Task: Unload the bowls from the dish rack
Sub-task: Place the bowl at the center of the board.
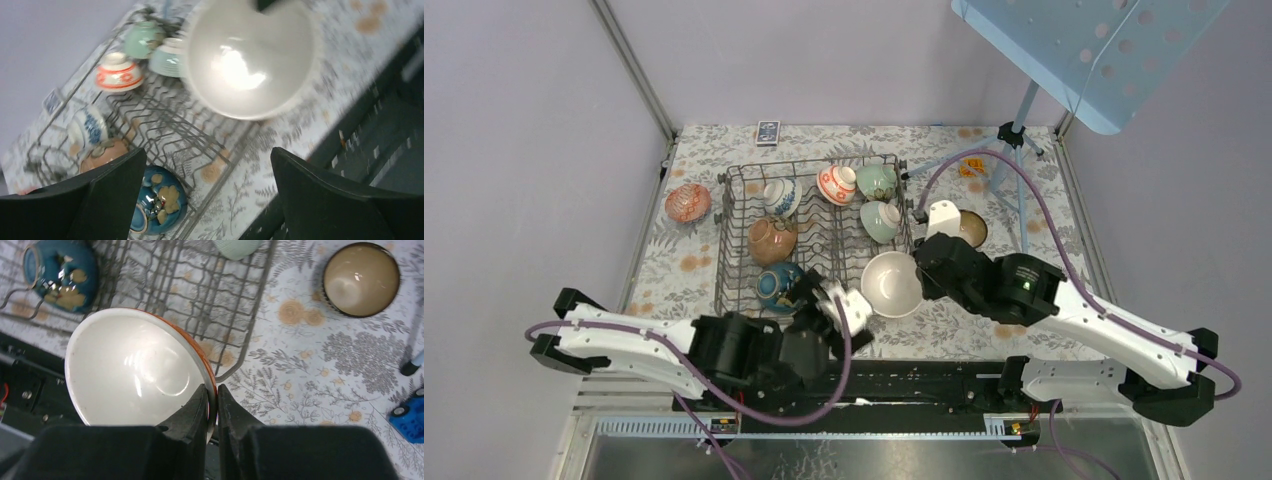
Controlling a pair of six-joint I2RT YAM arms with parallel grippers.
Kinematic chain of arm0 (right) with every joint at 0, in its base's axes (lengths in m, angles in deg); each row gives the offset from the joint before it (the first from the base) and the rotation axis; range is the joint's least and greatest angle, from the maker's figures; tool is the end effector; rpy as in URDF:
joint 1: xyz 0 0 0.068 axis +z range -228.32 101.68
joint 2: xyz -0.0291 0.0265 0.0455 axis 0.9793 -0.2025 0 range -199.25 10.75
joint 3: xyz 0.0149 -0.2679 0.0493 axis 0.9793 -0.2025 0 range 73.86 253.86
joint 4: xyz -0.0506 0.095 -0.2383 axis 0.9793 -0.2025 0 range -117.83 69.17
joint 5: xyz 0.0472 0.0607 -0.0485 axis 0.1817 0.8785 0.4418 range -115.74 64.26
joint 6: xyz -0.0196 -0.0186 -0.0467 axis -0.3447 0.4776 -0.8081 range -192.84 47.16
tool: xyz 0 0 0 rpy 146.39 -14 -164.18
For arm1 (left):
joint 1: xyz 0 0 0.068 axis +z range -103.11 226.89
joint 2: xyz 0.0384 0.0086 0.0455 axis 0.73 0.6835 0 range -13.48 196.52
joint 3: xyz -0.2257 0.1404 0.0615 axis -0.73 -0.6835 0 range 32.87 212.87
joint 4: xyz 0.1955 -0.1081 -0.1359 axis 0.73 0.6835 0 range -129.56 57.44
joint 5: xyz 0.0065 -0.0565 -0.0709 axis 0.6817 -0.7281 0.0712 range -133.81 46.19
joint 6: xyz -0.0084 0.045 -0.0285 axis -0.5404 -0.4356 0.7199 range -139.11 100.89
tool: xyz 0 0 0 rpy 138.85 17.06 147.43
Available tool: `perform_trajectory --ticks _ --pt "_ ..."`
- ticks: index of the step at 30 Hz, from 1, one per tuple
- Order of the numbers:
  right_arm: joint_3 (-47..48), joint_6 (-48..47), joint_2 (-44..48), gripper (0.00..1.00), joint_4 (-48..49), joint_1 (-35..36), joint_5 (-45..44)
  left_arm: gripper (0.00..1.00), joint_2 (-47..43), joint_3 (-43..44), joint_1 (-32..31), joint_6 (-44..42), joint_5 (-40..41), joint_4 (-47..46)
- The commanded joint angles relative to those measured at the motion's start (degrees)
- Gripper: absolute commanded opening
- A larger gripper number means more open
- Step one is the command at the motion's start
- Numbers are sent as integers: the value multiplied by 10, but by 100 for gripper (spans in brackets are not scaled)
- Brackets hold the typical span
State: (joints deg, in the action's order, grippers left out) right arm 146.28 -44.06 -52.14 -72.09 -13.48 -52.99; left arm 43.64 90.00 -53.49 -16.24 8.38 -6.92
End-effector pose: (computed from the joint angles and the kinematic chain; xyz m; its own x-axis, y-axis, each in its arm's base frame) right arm 0.1043 0.1834 0.3779 -0.5656 -0.1973 -0.8008 -0.4417 0.8924 0.0921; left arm -0.0087 -0.2041 0.3436 0.0607 0.5025 -0.8624 0.7268 0.5699 0.3833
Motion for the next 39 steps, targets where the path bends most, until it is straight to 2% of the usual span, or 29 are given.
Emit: perform_trajectory --ticks 1,5,9,11,13,17,25,29,34,39 --pt "-30 53 32 0 36 4 -111 99 -8 119 99 255 91 65" --pt "-62 73 41 0 66 4 -125 99 -15 120 246 343 -71 -4" --pt "-68 88 31 0 81 3 -137 99 25 106 407 444 -283 -29" --pt "-67 99 26 0 87 3 -139 99 54 107 461 486 -350 -17" --pt "-69 111 22 0 98 3 -140 99 78 112 491 526 -381 -1" --pt "-70 138 9 0 116 3 -142 99 104 113 497 577 -375 26" --pt "-72 166 -20 0 135 -1 -141 98 91 88 497 587 -369 27" --pt "-78 174 -26 0 151 -19 -112 92 74 67 496 574 -369 16" --pt "-71 173 -38 0 160 -26 -96 73 62 36 492 565 -380 5" --pt "-67 166 -48 0 170 -37 -72 72 48 24 487 554 -379 -5"
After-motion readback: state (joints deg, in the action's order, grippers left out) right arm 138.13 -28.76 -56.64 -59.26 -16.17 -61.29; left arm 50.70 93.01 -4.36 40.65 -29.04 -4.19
